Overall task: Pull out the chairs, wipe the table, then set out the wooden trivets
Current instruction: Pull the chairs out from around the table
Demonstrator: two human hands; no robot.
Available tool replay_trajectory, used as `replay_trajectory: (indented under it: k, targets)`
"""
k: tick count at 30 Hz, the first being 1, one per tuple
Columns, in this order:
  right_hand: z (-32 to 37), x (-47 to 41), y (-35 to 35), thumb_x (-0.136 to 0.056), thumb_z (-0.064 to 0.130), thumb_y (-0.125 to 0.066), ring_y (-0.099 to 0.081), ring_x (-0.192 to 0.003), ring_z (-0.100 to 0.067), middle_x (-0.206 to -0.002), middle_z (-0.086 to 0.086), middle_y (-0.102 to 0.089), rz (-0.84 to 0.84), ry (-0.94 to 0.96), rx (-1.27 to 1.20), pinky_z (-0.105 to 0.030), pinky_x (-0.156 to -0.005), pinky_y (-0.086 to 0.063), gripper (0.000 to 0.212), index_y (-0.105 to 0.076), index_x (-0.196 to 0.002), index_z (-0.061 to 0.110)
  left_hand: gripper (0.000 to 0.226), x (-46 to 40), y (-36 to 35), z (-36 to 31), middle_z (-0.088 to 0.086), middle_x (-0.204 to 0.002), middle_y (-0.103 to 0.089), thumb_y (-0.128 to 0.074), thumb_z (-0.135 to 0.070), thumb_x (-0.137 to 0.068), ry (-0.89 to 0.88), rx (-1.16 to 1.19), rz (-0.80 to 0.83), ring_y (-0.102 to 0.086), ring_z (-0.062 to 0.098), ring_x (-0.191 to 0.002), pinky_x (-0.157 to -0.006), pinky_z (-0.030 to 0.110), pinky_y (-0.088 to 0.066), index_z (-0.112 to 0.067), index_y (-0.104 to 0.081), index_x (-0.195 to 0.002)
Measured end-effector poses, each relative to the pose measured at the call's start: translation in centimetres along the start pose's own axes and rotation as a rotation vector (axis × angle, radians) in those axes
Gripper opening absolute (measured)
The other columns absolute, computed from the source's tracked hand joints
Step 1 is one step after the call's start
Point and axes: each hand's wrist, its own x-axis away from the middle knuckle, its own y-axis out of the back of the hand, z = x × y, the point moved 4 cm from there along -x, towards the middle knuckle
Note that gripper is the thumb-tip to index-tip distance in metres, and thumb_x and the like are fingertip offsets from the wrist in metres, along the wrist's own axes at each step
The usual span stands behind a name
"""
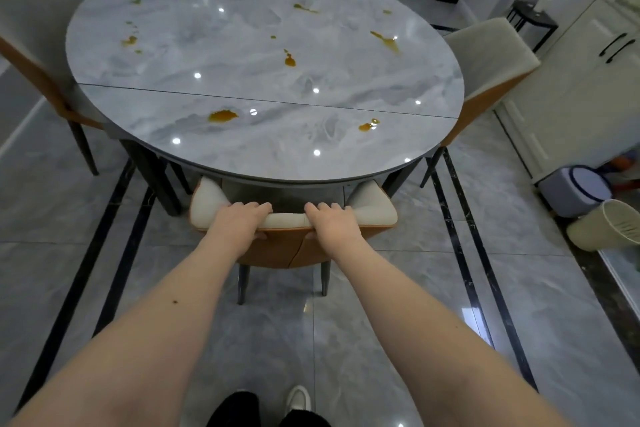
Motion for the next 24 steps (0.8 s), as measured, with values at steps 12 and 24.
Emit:
replay_trajectory:
  k: [12, 24]
  targets:
    - [-0.6, 2.6, 0.6, -0.094, 0.024, -0.054, -0.044, -0.125, -0.026, -0.13, -0.006, -0.053, -0.096, -0.177, -0.055, -0.041, -0.109, -0.027, 0.037, -0.044, -0.129, 0.018, 0.032, 1.0, 0.6, -0.3, 0.006, -0.118, -0.057, -0.054, -0.028, -0.093, -0.021, -0.01, 0.036, -0.054, 0.027, -0.111, -0.089, 0.036, -0.04, -0.018, -0.042, -0.122]
    - [0.5, 4.4, 0.3, -0.096, 0.019, -0.051, -0.048, -0.116, -0.026, -0.123, -0.007, -0.055, -0.102, -0.207, -0.054, -0.039, -0.098, -0.035, 0.027, -0.047, -0.122, 0.016, 0.024, 2.7, -0.1, -0.7, 0.007, -0.112, -0.059, -0.049, -0.02, -0.095, -0.035, -0.049, 0.021, -0.056, 0.027, -0.104, -0.082, 0.034, -0.04, -0.019, -0.042, -0.118]
